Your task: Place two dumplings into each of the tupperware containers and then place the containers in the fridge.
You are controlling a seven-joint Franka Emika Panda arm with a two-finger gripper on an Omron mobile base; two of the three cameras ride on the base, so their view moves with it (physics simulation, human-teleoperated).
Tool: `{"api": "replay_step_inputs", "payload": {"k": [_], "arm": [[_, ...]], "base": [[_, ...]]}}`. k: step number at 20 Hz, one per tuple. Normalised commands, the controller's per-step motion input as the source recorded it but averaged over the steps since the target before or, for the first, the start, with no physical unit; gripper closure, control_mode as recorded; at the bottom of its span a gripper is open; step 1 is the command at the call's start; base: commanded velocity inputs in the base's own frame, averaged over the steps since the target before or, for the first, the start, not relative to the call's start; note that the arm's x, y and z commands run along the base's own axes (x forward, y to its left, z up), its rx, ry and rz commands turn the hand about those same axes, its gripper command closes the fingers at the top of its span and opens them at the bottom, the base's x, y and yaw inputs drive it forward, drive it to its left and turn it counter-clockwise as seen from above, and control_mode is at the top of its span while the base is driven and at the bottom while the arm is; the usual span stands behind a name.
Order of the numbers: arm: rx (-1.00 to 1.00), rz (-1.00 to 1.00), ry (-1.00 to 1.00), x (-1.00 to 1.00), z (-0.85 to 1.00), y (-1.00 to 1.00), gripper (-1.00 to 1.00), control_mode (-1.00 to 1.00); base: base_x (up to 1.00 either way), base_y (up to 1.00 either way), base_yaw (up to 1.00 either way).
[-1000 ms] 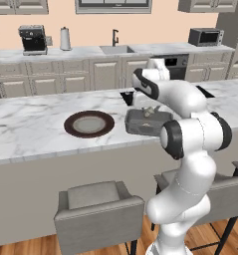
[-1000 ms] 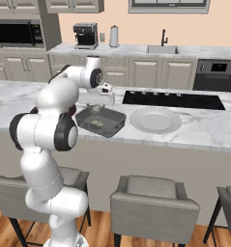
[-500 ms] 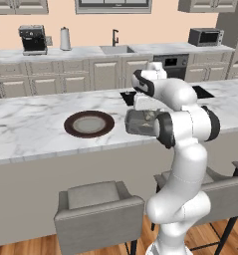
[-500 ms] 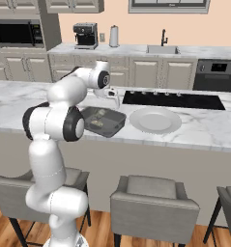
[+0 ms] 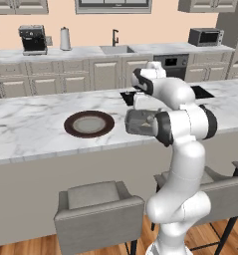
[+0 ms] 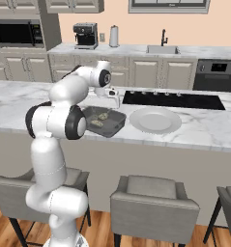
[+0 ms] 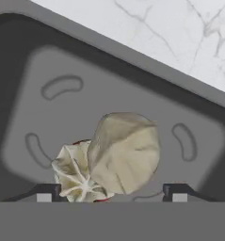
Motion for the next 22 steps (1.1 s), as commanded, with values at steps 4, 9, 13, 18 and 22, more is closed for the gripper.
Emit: {"api": "replay_step_inputs", "payload": {"k": [4,9,13,18,22], "arm": [[0.0,-0.01,-0.02,-0.51,0.36,-0.31,-1.0,-1.0],[0.0,-0.07,0.0,-0.38,0.15,-0.69,-1.0,-1.0],[0.01,-0.08,-0.27,-0.14,-0.27,-0.51,-1.0,-1.0],[0.0,-0.09,-0.03,-0.01,-0.26,-0.17,-1.0,-1.0],[0.0,-0.02,-0.02,0.08,-0.34,-0.06,-1.0,-1.0]], "base": [[0.0,0.0,0.0],[0.0,0.0,0.0],[0.0,0.0,0.0],[0.0,0.0,0.0],[0.0,0.0,0.0]]}}
